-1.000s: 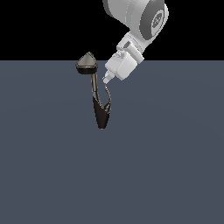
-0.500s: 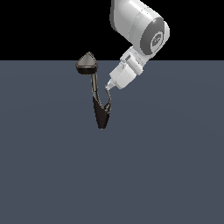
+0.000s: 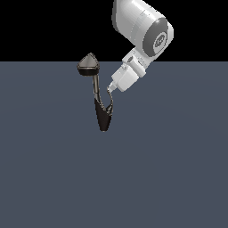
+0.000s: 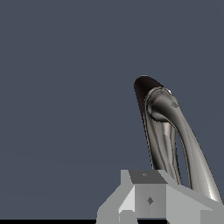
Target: Turn on the faucet by rotating a designated handle.
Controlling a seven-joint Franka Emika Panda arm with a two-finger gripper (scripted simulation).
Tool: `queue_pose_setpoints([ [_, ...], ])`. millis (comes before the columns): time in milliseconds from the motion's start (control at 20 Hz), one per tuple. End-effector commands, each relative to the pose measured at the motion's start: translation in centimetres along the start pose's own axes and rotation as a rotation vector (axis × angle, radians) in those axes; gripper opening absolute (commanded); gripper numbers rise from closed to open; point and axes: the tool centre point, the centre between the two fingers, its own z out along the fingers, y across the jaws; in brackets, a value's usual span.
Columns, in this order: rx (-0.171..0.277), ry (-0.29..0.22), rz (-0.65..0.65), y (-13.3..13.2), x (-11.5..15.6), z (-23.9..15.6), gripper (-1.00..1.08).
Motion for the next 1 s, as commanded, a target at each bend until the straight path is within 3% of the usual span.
queue_pose_setpoints([
  [0, 0.0, 0.0, 0.0, 0.6, -0.2, 0.0, -1.0],
  [650, 0.001, 0.0, 0.0, 4.0, -1.3, 0.0, -1.0],
  [950, 0.008, 0.004, 0.003, 5.2, -0.2, -0.1, -1.0],
])
